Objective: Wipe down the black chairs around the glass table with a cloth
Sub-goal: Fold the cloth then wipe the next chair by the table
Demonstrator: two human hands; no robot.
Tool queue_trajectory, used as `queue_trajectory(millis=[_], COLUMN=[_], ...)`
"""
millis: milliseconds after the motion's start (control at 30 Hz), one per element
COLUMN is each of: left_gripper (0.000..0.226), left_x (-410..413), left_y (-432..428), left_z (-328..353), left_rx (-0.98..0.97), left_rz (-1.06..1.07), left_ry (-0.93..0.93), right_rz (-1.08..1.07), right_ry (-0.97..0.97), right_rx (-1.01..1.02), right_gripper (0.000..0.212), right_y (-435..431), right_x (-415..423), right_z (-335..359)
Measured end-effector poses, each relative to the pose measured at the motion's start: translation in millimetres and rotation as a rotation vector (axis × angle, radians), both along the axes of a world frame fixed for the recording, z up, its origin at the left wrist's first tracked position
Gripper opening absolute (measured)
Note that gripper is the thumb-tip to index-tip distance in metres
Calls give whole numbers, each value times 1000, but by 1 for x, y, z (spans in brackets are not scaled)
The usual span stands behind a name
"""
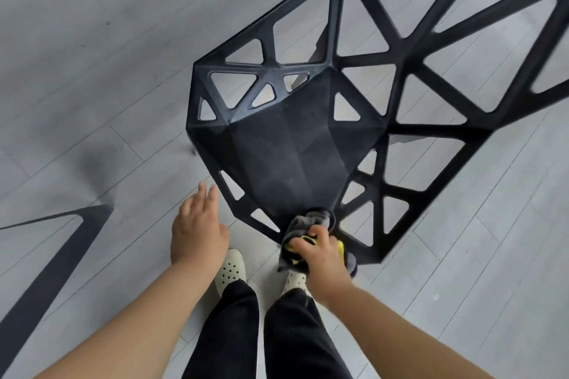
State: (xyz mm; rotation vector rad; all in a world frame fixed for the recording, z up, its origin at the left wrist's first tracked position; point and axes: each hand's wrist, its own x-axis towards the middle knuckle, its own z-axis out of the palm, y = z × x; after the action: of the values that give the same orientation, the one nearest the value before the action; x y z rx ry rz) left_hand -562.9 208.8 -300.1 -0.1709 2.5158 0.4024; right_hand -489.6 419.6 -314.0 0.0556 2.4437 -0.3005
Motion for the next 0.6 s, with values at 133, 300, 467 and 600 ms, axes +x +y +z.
queue_trajectory(millis=[133, 300, 467, 600], left_gripper=[67, 65, 64, 70], left_x=[2, 11, 41, 95], left_y=[-14, -15, 27, 88], left_z=[38, 92, 158, 227], left_rx=[0, 42, 149, 423], left_rz=[61, 57, 48, 42], left_ry=[-13, -14, 57, 165], right_rz=[-157, -741, -814, -776], right_ry=[-115, -123, -14, 81], right_rx=[-228, -548, -700, -836], right_gripper=[56, 40, 43, 38], right_y=[-16, -18, 14, 43], right_x=[19, -5, -26, 11], right_z=[16, 67, 149, 237])
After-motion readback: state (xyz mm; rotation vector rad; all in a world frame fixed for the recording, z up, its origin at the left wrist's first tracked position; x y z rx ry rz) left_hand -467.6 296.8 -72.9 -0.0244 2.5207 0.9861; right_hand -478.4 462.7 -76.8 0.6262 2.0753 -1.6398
